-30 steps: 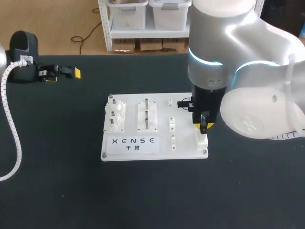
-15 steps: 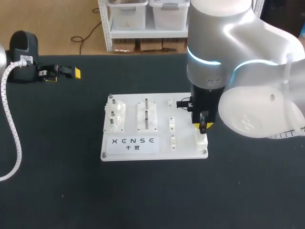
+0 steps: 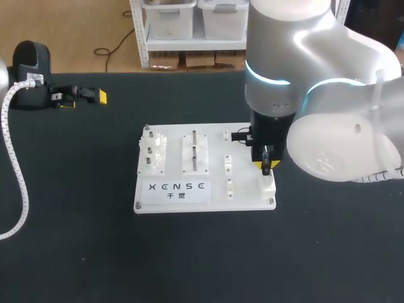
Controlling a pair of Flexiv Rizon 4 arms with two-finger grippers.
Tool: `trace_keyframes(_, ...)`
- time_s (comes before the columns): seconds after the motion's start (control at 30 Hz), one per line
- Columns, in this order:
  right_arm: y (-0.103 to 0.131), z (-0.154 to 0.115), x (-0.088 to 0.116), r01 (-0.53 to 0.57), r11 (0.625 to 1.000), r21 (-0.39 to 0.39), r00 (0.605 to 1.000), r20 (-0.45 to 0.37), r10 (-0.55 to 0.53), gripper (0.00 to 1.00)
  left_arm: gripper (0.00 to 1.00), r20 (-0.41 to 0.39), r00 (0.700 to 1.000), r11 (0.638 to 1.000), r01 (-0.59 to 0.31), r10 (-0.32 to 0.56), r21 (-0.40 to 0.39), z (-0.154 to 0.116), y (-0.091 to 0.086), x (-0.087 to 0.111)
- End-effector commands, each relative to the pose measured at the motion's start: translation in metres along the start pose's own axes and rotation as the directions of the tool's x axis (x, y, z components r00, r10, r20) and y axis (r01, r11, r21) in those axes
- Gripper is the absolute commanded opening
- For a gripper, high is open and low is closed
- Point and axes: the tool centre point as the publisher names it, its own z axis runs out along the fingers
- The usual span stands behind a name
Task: Insert the USB connector, Ethernet cable, and multi-pin plug into their matching sockets one by one.
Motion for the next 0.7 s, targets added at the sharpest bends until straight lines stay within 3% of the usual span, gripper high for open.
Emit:
trace_keyframes(0.03, 0.002, 0.001, -0.001, 0.000, 1.000, 0.005, 1.000, 0.000, 0.000, 0.00, 1.00, 0.000, 1.000, 1.000, 0.000, 0.000, 0.000, 0.000, 0.000, 0.000)
trace_keyframes(0.7, -0.003, -0.007, 0.002, 0.000, 1.000, -0.002, 1.000, 0.017, 0.000, 0.00, 1.00, 0.000, 1.000, 1.000, 0.000, 0.000, 0.000, 0.000, 0.000, 0.000)
